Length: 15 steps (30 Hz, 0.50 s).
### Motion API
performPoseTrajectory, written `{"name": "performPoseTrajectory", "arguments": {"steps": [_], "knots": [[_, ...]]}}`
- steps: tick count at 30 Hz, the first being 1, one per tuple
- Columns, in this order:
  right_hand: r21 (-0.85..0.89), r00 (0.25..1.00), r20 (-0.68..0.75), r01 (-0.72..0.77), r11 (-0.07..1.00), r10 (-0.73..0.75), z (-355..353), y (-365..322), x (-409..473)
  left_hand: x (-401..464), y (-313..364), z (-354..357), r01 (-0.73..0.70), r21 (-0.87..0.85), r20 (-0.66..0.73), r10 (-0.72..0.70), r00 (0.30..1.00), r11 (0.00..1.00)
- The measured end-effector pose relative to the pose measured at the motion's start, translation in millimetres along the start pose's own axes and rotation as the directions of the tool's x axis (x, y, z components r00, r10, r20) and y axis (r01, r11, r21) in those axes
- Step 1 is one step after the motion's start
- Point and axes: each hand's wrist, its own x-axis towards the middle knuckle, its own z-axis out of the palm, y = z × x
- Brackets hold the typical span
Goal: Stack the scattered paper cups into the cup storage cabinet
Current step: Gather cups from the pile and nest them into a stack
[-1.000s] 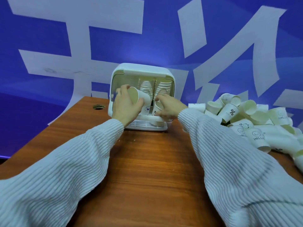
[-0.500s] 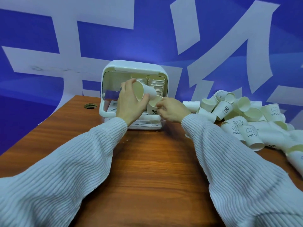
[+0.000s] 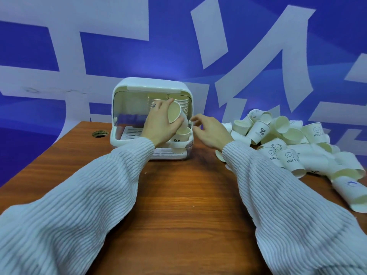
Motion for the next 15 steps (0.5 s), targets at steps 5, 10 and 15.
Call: {"name": "performPoseTrajectory", "arguments": {"steps": [5, 10, 15], "knots": [[0.048, 0.993, -0.104, -0.052, 0.997, 0.057, -5, 24, -15, 7, -4, 19, -0.020, 0.228, 0.232, -0.034, 0.972, 0.974], [0.038, 0.968, -0.146, -0.199, 0.979, 0.202, -19, 57, -26, -1, -6, 36, -0.063, 0.441, 0.340, -0.101, 0.935, 0.895], [-0.259, 0.969, 0.060, -0.217, 0.941, 0.240, -14, 84, -44, -1, -5, 40, -0.090, 0.538, 0.416, -0.170, 0.894, 0.838]]}}
